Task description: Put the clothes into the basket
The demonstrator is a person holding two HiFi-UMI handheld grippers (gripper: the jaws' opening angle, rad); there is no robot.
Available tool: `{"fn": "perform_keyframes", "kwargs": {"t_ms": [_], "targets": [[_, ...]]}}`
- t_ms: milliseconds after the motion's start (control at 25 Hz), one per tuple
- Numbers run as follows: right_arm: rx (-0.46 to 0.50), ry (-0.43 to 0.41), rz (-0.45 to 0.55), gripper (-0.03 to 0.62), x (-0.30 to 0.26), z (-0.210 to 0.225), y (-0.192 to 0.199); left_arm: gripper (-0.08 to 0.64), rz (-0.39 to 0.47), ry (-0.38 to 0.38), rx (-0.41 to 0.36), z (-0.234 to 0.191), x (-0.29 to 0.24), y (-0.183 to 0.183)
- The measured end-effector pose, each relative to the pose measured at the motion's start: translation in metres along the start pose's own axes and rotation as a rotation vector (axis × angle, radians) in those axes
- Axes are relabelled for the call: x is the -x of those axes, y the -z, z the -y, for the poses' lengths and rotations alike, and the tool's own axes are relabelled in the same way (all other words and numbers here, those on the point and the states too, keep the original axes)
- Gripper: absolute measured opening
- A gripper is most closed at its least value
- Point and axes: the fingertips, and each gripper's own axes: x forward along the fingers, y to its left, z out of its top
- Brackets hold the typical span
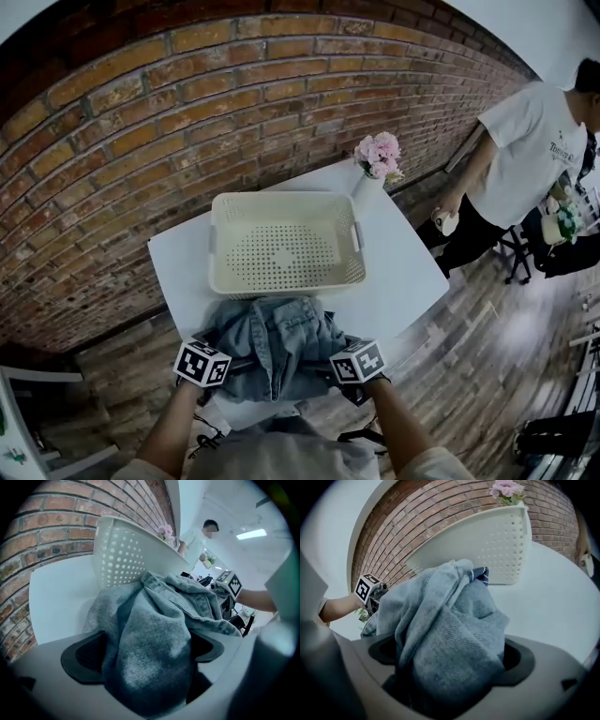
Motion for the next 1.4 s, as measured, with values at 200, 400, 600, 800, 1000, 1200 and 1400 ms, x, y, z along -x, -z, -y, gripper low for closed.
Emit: {"fn": "perform_keyframes", "kwargs": {"t_ms": [200,400,600,800,1000,1200,1400], "targets": [[-0.007,-0.028,-0.033,0.563,-0.006,-0.005,0.000,0.540,0.003,0.014,-0.031,0.011,-0.009,-0.003],[0.000,-0.047,-0.049,0.560,-0.010,-0.009,-0.001,0.507,-0.029,0.064,-0.044,0.026,-0.017,-0.007],[0.024,-0.099,-0.019,0.493,-0.010,-0.019,-0.007,0.320,-0.010,0.162,-0.001,0.053,-0.019,-0.008],[0.110,-0.077,0.017,0.412,-0.003,-0.029,-0.011,0.272,0.043,0.164,0.016,0.062,-0.015,-0.008],[0.204,-0.016,0.062,0.379,0.011,-0.040,-0.014,0.239,0.019,0.171,-0.002,0.070,-0.006,-0.007],[0.259,0.010,0.099,0.373,0.037,-0.054,-0.016,0.225,0.046,0.154,-0.034,0.088,0.013,-0.011],[0.293,0.028,0.156,0.373,0.070,-0.072,-0.024,0.225,0.092,0.136,-0.098,0.109,0.043,-0.025]]}}
